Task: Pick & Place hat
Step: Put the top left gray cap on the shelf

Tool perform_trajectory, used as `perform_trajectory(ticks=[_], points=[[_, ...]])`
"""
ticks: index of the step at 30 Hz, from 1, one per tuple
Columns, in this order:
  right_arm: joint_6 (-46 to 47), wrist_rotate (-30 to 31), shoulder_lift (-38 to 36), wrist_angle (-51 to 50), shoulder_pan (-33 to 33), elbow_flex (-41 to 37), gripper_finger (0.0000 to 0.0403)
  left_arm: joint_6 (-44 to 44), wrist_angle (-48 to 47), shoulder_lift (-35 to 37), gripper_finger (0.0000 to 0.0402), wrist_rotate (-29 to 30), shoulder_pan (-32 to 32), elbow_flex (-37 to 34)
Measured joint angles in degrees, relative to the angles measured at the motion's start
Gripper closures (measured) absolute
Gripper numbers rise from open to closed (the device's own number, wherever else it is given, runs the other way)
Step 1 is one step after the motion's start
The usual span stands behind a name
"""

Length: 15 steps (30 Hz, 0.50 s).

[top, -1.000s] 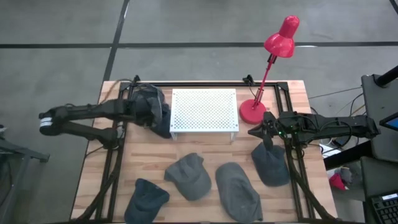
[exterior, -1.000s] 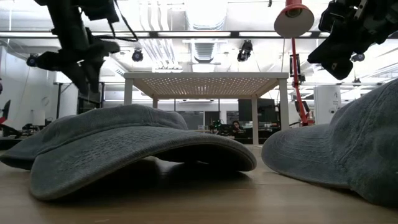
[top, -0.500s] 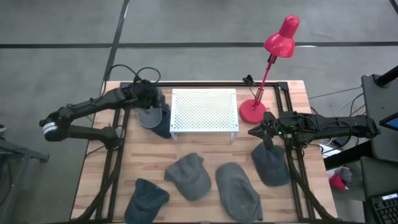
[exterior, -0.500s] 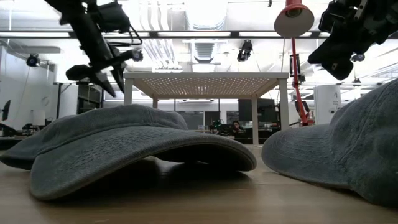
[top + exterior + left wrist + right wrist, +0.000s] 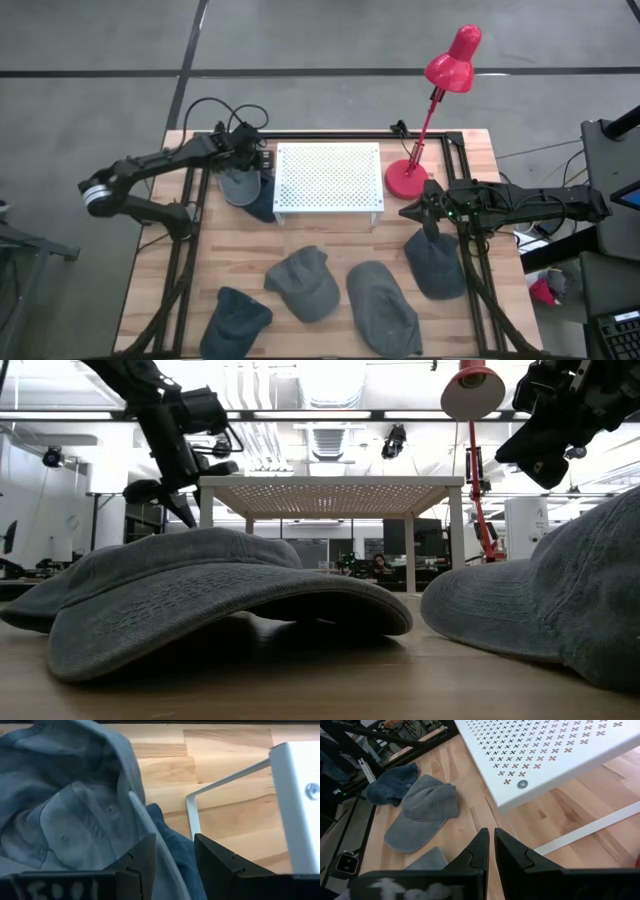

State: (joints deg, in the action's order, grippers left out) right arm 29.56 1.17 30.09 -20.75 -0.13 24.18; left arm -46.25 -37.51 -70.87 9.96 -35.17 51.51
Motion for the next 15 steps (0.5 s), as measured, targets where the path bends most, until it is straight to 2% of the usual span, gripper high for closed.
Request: perform_trajectory(ticks=[3, 7, 15], points=[[0.00, 0.04, 0.00, 0.02, 0.00, 0.00, 0.0376, 0.33, -0.04, -0.86, 0.0264, 0.94, -0.12, 0.66], [0.00, 0.09, 0.00, 0.02, 0.00, 0.00, 0.0376, 0.66, -1.08, -1.36, 0.0240, 3.59, -0.29, 0.80], [-0.02, 0.07, 0.02, 0.02, 0.01, 0.00, 0.0376, 0.51, -2.21, -2.55, 0.0205, 2.95, -0.36, 0.80]])
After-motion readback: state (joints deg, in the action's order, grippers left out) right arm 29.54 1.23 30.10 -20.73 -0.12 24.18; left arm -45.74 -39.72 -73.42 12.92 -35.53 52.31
